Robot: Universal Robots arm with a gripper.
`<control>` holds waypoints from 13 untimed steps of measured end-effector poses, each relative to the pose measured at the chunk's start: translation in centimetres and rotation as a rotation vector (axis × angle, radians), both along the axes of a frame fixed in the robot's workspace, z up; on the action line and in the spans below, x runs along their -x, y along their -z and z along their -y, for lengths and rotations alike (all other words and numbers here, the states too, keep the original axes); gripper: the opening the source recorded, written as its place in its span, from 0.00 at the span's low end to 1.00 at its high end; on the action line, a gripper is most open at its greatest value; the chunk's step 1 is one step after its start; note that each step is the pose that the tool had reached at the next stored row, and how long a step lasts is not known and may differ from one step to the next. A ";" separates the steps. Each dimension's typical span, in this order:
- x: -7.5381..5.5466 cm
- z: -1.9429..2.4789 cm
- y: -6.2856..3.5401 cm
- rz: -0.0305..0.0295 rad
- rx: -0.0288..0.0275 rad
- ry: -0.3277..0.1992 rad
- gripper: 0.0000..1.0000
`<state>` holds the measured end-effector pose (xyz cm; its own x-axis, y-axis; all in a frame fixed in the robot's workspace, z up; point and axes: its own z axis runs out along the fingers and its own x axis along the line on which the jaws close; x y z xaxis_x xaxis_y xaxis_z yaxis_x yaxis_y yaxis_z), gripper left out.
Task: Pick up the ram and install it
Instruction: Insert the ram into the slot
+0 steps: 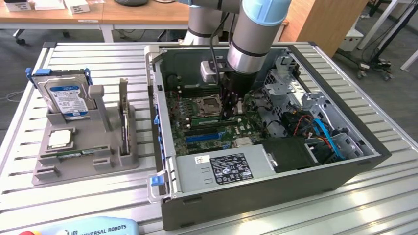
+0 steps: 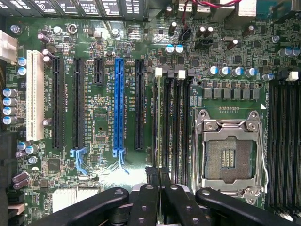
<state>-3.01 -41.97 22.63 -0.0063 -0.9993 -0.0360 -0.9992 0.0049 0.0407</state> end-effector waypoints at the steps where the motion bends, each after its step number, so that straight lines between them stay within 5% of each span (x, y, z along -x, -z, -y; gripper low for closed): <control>1: 0.0 0.00 0.00 0.0000 0.0000 0.000 0.12; 13: 0.0 0.00 0.16 0.0000 -0.0002 0.000 0.12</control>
